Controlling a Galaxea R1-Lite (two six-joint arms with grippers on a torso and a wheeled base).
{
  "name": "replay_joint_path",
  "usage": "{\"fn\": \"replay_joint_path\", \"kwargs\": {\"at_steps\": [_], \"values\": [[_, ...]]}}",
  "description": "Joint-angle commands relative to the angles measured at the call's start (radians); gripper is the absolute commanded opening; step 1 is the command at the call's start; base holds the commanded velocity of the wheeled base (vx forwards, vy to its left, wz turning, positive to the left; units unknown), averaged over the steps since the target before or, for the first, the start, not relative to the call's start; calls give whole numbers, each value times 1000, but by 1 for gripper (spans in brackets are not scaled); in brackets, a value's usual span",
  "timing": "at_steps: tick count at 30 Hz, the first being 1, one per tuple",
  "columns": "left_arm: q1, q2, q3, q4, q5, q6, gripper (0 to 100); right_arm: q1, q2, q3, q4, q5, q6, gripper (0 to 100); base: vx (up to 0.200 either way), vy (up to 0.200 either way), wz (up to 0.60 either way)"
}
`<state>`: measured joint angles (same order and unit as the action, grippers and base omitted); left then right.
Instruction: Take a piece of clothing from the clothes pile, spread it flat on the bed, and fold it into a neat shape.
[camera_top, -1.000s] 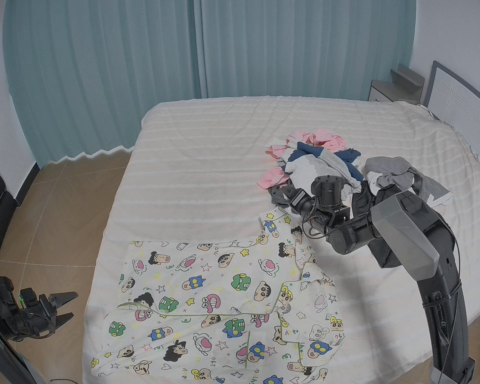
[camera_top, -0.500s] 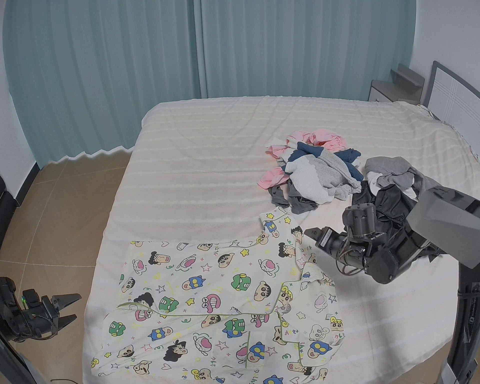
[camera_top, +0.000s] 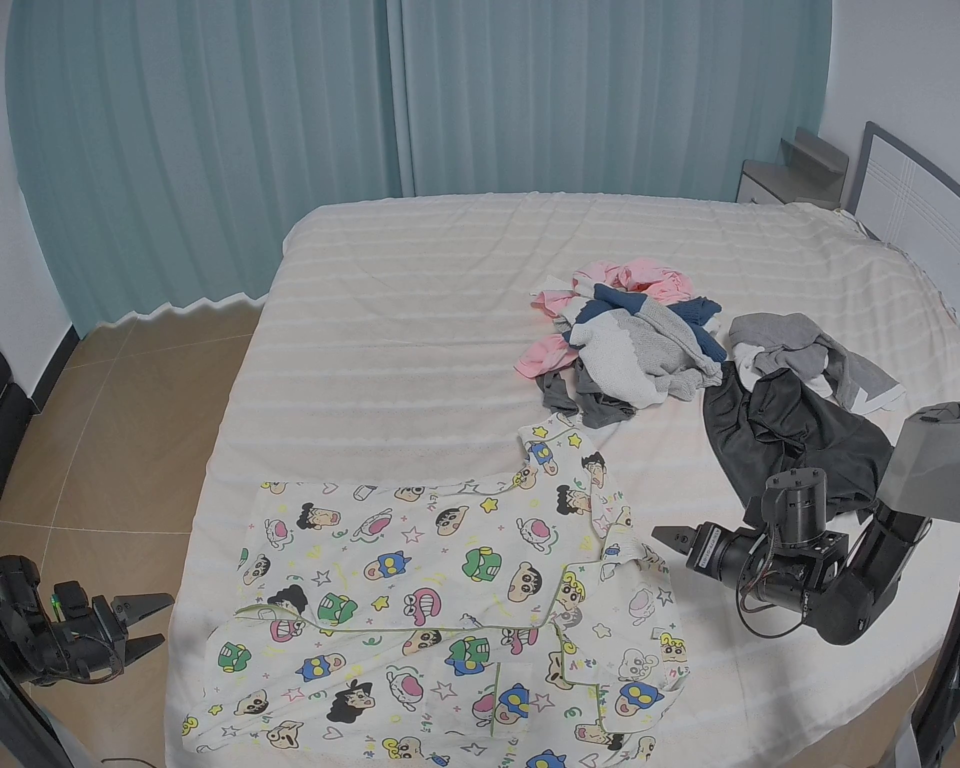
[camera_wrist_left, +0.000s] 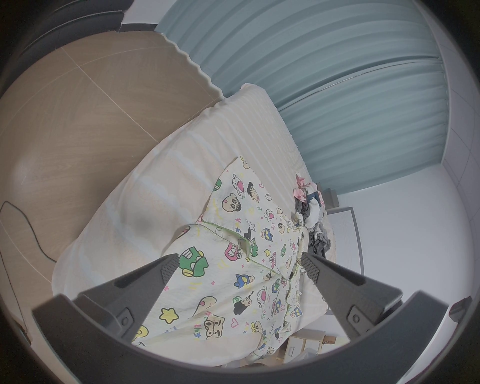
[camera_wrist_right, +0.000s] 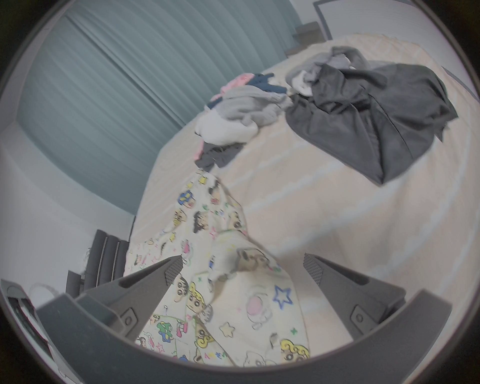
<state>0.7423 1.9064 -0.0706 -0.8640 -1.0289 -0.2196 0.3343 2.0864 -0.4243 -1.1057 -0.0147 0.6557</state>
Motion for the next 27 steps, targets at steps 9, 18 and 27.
{"fn": "replay_joint_path", "kwargs": {"at_steps": [9, 18, 27], "values": [[-9, 42, 2, -39, 0, 2, 100, -35, 150, -27, -157, 131, -281, 100, 0, 0, 0], [-9, 53, 15, -59, 0, 2, 100, -70, 221, -90, -149, 262, -304, 100, 0, 0, 0], [-9, 53, 18, -61, 0, 2, 100, -103, 274, -159, -134, 351, -308, 100, 0, 0, 0]]}}
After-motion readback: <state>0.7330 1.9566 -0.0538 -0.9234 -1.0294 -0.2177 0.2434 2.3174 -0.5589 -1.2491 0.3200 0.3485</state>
